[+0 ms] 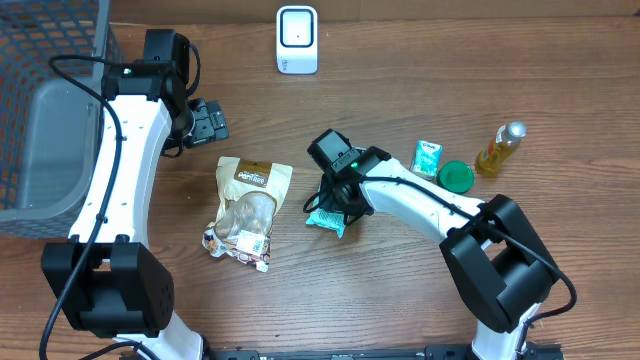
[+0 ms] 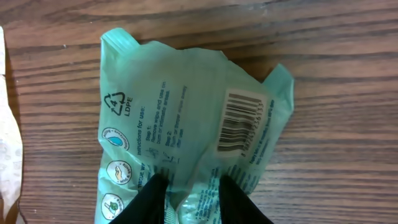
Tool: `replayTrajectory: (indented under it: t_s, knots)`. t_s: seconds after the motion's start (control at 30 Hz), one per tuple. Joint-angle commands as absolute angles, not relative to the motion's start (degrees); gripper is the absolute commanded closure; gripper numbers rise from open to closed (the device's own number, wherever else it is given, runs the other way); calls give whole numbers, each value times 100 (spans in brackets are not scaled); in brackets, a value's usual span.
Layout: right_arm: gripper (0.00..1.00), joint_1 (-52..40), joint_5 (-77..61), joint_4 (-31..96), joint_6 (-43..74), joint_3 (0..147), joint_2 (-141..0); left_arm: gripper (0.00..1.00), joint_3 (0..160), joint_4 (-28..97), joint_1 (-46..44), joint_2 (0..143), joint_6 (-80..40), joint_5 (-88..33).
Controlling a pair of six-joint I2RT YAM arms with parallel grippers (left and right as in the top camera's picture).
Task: Scan the item barcode
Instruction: 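Open the right gripper and raise it off the mint pouch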
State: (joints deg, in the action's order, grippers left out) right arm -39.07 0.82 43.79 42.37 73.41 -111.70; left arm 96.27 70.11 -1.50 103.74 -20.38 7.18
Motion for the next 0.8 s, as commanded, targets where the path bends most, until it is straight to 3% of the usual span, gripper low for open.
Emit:
replayTrajectory:
  t_s: [0.0, 0.03, 0.3, 0.4, 0.77]
  knots:
    - [71, -3892, -117, 4427, 4261, 7317, -11476, 0, 9719, 7006, -189, 10381, -1970, 788]
    - [67, -3892, -270, 4460, 4145, 7426, -11467, 0, 9719, 7006, -189, 10381, -1970, 790]
    - [63, -3883, 220, 5468, 3701, 8912, -11410, 0, 9719, 7004, -189, 10379, -1970, 790]
    - [55, -3883, 528, 5513, 3706, 9048, -11410, 0, 9719, 7006, -189, 10379, -1970, 790]
    - [55, -3883, 668, 5594, 3750, 8884, -11797, 1, 9719, 7006, -189, 10381, -1970, 788]
